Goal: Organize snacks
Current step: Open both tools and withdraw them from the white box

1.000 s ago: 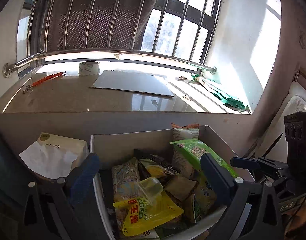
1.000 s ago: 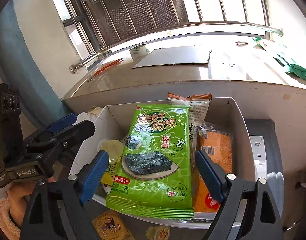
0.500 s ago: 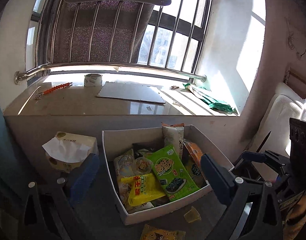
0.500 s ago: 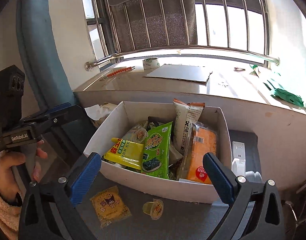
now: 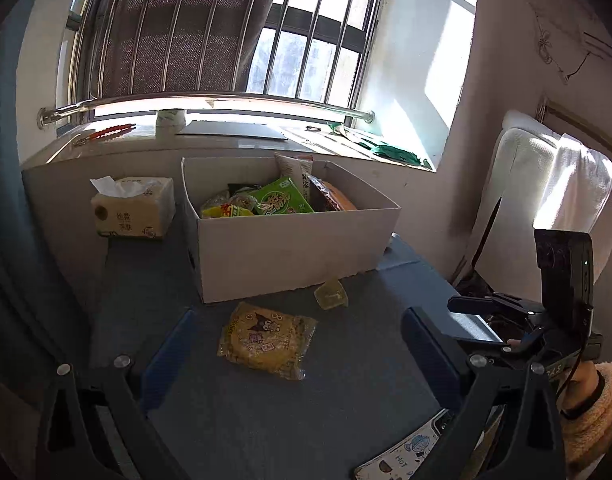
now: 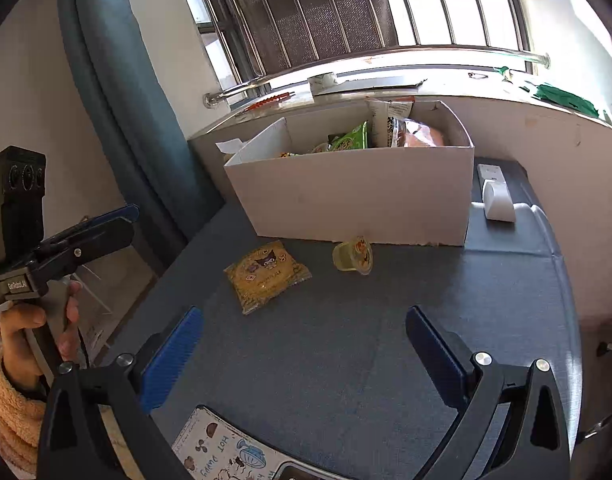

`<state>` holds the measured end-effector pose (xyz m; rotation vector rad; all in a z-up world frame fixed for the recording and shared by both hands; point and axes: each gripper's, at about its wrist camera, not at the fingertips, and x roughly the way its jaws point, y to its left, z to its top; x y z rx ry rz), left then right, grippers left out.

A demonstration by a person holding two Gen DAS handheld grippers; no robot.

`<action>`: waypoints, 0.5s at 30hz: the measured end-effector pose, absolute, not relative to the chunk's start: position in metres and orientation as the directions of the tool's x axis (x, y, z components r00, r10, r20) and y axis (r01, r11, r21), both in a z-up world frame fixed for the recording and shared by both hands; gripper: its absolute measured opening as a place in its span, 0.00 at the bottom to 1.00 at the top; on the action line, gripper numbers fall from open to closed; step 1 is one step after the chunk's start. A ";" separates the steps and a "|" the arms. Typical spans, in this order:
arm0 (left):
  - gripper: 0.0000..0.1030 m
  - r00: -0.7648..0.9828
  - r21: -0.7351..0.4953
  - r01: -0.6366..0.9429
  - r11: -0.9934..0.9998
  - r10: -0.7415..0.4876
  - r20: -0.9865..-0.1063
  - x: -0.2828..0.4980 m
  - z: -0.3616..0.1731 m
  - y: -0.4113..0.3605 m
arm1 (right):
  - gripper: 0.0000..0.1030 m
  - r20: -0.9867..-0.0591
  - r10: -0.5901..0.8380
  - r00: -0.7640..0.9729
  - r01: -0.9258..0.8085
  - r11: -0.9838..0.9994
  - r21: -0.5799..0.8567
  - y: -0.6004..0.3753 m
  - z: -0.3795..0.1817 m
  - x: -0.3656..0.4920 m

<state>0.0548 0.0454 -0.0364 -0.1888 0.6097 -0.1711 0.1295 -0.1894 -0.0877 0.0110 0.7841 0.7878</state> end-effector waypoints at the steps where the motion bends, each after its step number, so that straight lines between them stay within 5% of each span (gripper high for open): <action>1: 1.00 0.799 -0.253 0.104 0.962 -0.232 -0.555 0.048 -0.045 0.043 | 1.00 -0.640 0.637 0.431 -0.627 0.721 0.296 -0.190 -0.097 0.125; 8: 1.00 0.788 -0.277 0.099 0.956 -0.245 -0.565 0.013 -0.068 0.027 | 1.00 -0.698 0.574 0.428 -0.586 0.764 0.269 -0.193 -0.125 0.128; 15: 1.00 0.789 -0.320 0.058 0.945 -0.240 -0.565 0.015 -0.072 0.038 | 1.00 -0.718 0.464 0.519 -0.633 0.773 0.042 -0.164 -0.124 0.168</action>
